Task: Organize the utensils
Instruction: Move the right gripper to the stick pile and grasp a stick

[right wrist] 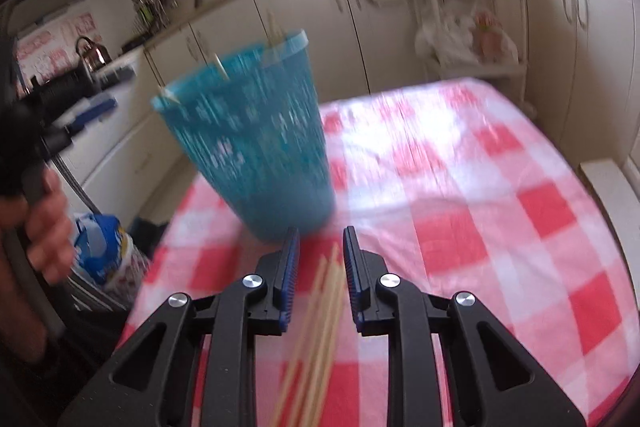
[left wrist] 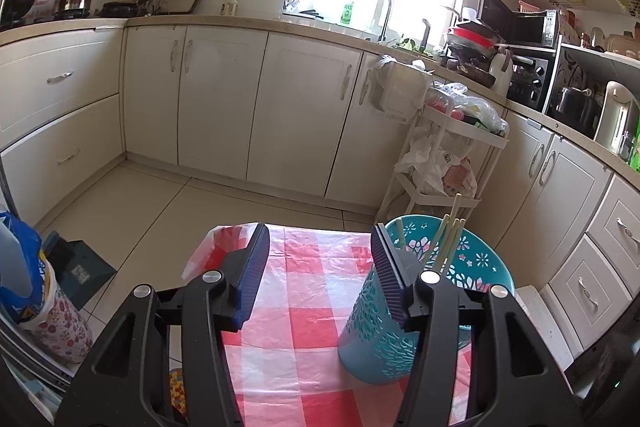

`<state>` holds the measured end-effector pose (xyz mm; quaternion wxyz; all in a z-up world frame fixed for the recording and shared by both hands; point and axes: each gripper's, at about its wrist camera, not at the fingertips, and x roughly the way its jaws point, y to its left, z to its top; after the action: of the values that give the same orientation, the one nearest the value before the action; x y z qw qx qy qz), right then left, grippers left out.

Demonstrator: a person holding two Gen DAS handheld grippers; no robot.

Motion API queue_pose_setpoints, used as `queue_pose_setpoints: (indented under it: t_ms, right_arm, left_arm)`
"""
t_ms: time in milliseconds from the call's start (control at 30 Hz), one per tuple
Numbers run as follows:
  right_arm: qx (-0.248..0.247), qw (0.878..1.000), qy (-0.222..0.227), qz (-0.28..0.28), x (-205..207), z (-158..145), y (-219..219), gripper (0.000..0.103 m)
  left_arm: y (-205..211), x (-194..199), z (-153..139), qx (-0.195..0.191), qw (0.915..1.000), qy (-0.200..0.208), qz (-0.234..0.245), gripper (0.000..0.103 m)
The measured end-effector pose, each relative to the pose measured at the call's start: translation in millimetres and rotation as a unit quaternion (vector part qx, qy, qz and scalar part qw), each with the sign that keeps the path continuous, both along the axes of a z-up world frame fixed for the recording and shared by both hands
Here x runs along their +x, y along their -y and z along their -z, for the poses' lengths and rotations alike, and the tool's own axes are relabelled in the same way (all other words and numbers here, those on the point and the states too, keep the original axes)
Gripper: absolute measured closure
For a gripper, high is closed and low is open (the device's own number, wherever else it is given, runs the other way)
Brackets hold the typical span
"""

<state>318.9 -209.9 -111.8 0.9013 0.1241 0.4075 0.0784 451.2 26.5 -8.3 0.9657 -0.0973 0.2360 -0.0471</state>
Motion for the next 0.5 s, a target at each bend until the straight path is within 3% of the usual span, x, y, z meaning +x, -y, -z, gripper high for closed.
queue_pose_setpoints:
  t_ms: [333, 500]
  right_arm:
    - [-0.045, 0.996, -0.075, -0.023, 1.4, 44.9, -16.6, 0.08]
    - [-0.071, 0.994, -0.081, -0.029, 2.3, 46.7, -23.6, 0.081]
  left_arm:
    - [1.7, 1.3, 2.7, 0.008, 1.0, -0.004, 0.0, 0.05]
    - [1.7, 1.7, 2.9, 0.008, 1.0, -0.005, 0.001, 0.049]
